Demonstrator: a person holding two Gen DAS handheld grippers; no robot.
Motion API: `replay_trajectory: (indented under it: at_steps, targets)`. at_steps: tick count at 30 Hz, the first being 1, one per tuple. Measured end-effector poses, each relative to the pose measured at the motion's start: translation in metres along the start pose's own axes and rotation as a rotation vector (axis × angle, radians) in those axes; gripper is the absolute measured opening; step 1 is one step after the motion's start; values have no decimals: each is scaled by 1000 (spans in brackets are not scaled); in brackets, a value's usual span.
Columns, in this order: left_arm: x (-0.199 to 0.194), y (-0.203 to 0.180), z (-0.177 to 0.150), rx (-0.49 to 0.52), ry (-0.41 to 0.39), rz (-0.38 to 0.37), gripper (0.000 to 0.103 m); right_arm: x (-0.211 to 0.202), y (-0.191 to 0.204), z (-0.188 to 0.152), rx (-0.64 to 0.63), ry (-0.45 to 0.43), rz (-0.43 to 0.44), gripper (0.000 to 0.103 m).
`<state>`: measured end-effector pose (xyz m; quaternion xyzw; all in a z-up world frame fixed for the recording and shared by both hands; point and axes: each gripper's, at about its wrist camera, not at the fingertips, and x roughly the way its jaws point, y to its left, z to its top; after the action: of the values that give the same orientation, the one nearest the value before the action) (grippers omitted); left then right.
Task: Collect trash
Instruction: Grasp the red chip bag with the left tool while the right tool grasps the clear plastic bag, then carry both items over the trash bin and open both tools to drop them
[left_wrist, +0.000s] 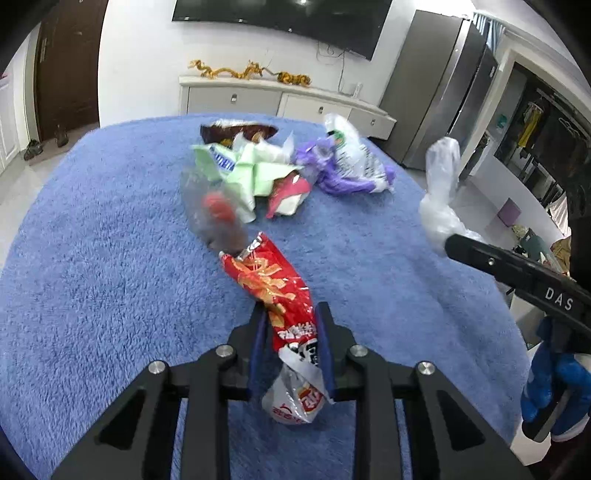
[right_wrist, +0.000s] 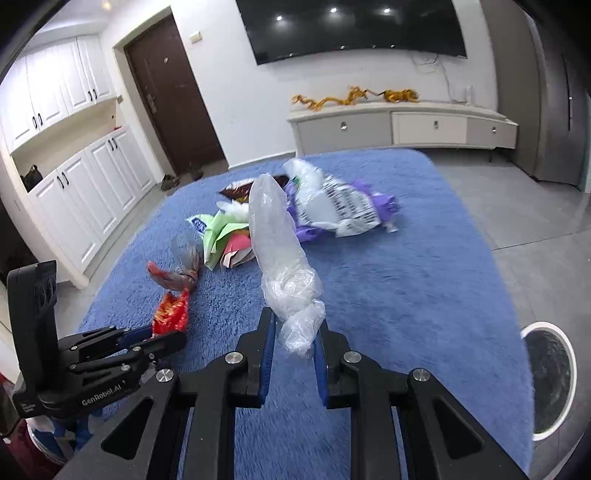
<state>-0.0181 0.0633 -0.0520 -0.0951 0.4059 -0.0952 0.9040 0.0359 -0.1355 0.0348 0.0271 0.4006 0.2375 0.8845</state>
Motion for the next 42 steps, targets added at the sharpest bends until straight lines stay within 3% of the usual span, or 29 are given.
replay_trajectory:
  at_steps: [10, 21, 26, 33, 42]
  targets:
    - [-36, -55, 21, 78, -93, -28, 23, -63, -26, -7, 55, -136, -55, 18]
    - [-13, -159, 72, 210, -85, -156, 23, -114, -110, -22, 205, -234, -214, 18]
    - [19, -228, 94, 309, -46, -213, 23, -129, -165, -32, 294, -247, -303, 18]
    - [99, -327, 107, 427, 74, -275, 23, -129, -243, -58, 445, -218, -385, 18]
    - [203, -408, 100, 465, 230, -329, 25, -99, -325, -92, 604, -120, -424, 18]
